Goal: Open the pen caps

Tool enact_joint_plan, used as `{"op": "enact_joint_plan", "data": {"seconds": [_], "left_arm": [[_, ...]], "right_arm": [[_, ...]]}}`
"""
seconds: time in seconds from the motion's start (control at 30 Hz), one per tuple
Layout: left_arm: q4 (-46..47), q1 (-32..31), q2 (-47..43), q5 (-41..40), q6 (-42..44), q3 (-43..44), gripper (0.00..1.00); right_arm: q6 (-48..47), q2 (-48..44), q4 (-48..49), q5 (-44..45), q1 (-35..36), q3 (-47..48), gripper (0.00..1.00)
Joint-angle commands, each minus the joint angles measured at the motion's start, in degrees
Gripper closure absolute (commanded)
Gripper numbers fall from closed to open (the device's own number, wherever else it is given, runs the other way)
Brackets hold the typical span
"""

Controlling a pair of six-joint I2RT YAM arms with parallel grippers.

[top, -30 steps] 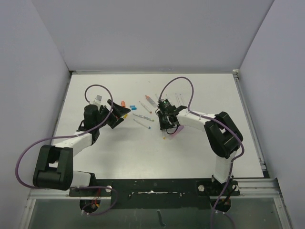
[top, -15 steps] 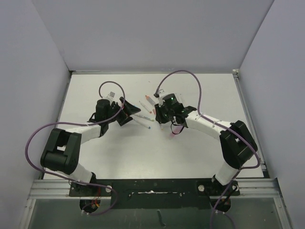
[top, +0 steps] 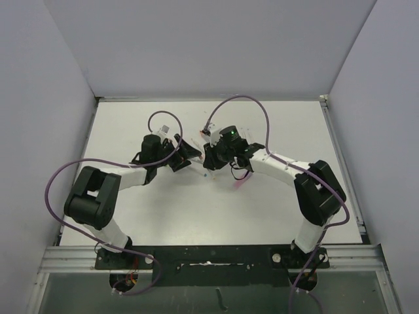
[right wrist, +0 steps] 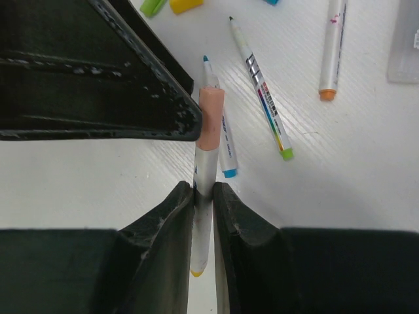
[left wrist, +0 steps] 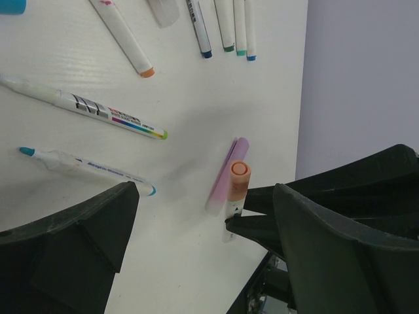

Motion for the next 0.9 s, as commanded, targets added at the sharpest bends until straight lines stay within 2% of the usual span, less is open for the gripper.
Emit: {"op": "enact_joint_plan", "data": {"seconds": [0.0, 0.43, 0.6, 0.87], "left_arm": [[4.24, -1.34, 1.29, 0.85, 1.62, 2.15, 0.18], [5.95, -2.64, 1.10, -0.22, 1.59, 2.15, 0.37], [6.23, -2.64, 0.48, -0.73, 1.42, 2.15, 0.40], [7.32, -2.64, -0.02, -0.78, 0.96, 1.65, 0.59]], "right_arm": [[-1.57, -0.36, 3.60, -3.79, 0.60, 3.39, 1.00], [-2.35, 2.18, 2.21, -6.95, 2.13, 6.15, 1.00], [-2.64, 2.92, 1.53, -7.19, 2.69, 6.75, 1.00], [-2.44, 2.73, 1.85, -7.05, 2.94, 6.22, 1.00]]}}
